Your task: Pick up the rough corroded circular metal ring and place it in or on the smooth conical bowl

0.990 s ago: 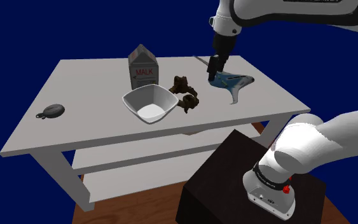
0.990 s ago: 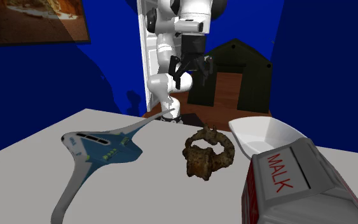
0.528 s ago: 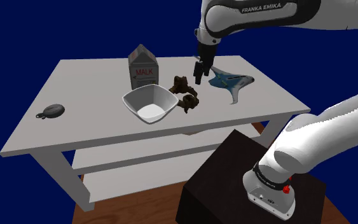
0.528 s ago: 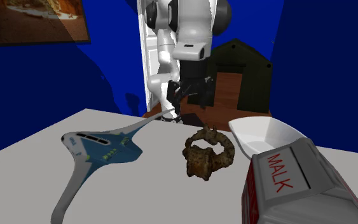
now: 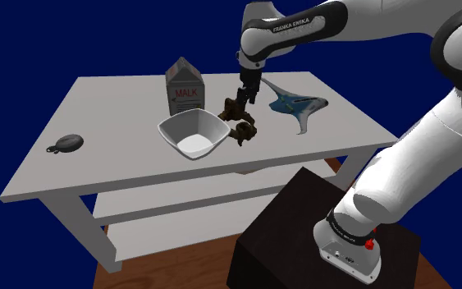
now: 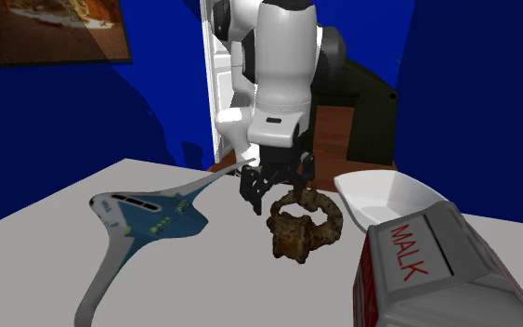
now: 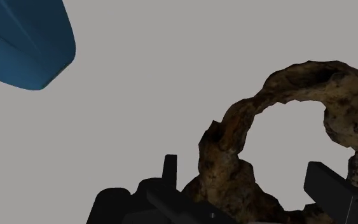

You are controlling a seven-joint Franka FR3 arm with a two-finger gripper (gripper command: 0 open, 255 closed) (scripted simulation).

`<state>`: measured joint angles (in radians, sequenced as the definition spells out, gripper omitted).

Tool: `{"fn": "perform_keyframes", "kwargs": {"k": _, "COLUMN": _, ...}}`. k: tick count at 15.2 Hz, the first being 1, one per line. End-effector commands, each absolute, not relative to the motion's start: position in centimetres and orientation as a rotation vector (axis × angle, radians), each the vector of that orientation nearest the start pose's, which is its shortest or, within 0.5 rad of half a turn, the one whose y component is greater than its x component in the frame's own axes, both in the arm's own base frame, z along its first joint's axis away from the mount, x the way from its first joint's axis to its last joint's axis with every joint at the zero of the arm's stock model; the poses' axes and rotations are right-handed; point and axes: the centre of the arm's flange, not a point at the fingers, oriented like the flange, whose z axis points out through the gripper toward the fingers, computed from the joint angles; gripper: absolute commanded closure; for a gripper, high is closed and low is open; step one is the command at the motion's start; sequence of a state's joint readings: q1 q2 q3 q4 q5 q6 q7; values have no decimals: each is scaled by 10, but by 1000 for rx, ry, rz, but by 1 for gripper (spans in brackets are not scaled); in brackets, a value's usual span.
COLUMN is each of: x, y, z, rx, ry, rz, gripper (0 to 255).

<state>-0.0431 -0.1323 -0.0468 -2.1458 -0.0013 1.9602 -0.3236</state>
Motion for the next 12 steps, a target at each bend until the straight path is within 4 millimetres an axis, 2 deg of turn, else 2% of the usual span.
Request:
{"fn": "perform_keyframes", "kwargs": {"k": 1, "x": 507, "y": -46, "z": 444, "rx": -3102, "ry": -368, "rz": 81, "gripper": 0}}
{"fn": "perform_keyframes", "kwargs": {"k": 6, "x": 505, "y": -45, "z": 415, "rx": -3102, "ry": -368, "rz": 81, "gripper": 0}}
{"fn": "perform_keyframes", "kwargs": {"k": 12, "x": 505, "y": -45, "z": 415, "rx": -3102, "ry": -368, "rz": 81, "gripper": 0}}
